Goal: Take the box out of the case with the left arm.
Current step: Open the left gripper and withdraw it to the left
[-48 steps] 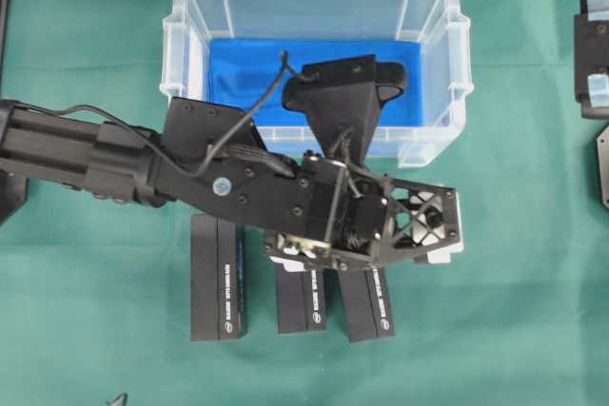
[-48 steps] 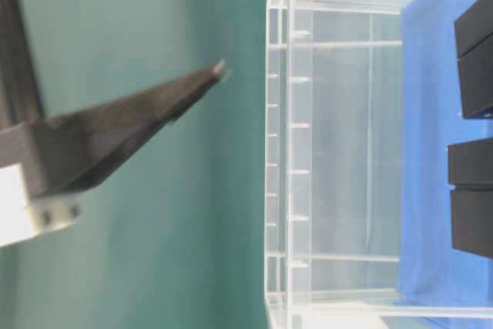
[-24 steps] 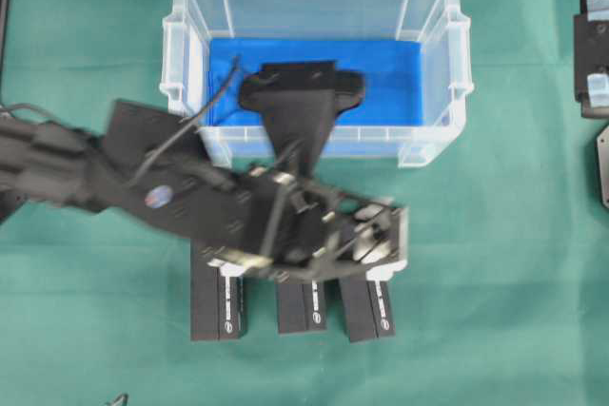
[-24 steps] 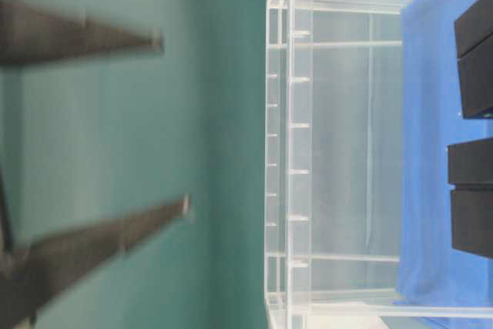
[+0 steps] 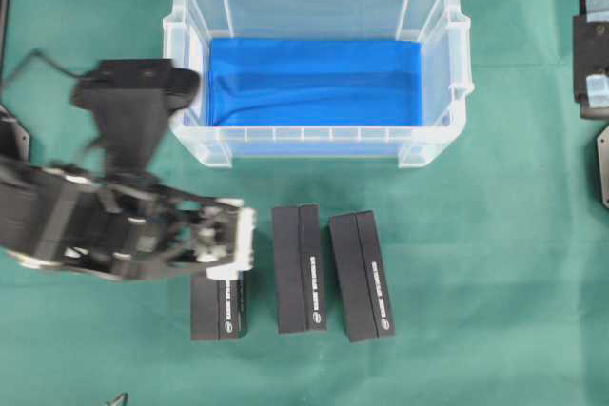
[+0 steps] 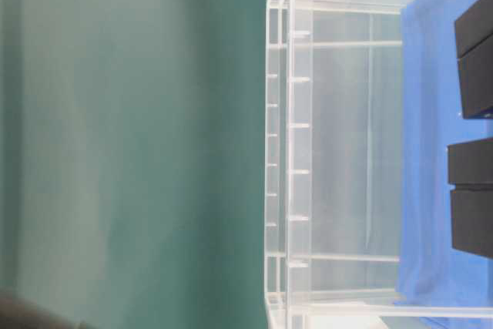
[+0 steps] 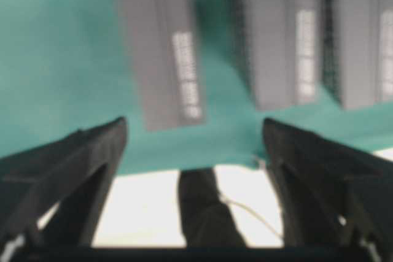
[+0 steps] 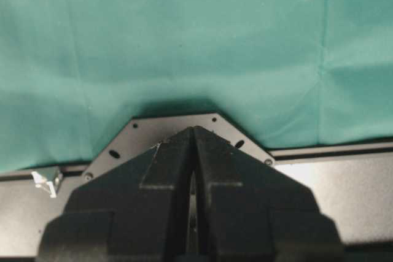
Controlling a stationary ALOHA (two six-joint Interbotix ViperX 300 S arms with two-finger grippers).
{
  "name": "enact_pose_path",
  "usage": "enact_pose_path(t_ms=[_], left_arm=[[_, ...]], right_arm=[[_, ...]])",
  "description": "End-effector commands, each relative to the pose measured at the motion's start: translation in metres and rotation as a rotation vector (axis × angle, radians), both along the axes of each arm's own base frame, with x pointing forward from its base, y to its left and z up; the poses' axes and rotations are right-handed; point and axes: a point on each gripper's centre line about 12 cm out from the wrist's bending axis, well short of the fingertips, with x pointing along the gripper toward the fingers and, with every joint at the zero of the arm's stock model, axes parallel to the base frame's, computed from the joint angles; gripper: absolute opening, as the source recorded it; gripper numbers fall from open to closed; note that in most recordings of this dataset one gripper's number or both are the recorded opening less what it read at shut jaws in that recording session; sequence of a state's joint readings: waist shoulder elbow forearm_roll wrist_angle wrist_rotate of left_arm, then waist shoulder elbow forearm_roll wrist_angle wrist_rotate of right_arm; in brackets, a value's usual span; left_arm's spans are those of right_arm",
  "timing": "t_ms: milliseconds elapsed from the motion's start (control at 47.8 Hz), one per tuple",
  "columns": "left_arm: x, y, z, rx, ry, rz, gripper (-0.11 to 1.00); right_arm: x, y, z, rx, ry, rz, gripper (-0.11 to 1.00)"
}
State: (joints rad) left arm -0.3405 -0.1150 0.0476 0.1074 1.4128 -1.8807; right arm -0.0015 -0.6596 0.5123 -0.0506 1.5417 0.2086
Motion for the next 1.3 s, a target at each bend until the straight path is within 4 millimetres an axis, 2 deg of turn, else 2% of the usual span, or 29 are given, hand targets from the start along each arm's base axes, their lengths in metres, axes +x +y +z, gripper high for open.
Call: enact_pose_path(t_ms=[0,188,376,544,732,941,1276], left_arm=[[-0.021,0.003,0.009,-0.016,-0.051,-0.014,0.85],[-0.058,0.011,0.000,-0.018,-0.054,-0.031,0.85],[-0.084,0.019,-0.006,-0.018,-0.051,-0.039,0.85],[-0.093,0.022,-0.008,-0.018,-0.055,-0.040,0.84],[-0.092,0.028,-0.007,0.006,-0.064,-0.034,0.84],[-0.095,0.056,-0.005,0.047,-0.074,-0.026,0.84],[-0.117,0.118,-0.002,0.119,-0.096,-0.002,0.84]], right_arm=[[0.002,0.000,0.002,-0.002,-0.009,0.002,0.01],[0.002,0.000,-0.001,-0.002,0.000,0.000,0.01],[0.002,0.000,-0.003,-0.002,0.009,0.002,0.01],[0.004,0.000,-0.006,-0.002,0.020,0.002,0.01],[0.006,-0.001,-0.008,-0.003,0.029,0.000,0.01],[0.007,-0.001,-0.008,-0.003,0.022,0.000,0.01],[0.009,-0.001,-0.008,-0.003,0.012,0.001,0.01]])
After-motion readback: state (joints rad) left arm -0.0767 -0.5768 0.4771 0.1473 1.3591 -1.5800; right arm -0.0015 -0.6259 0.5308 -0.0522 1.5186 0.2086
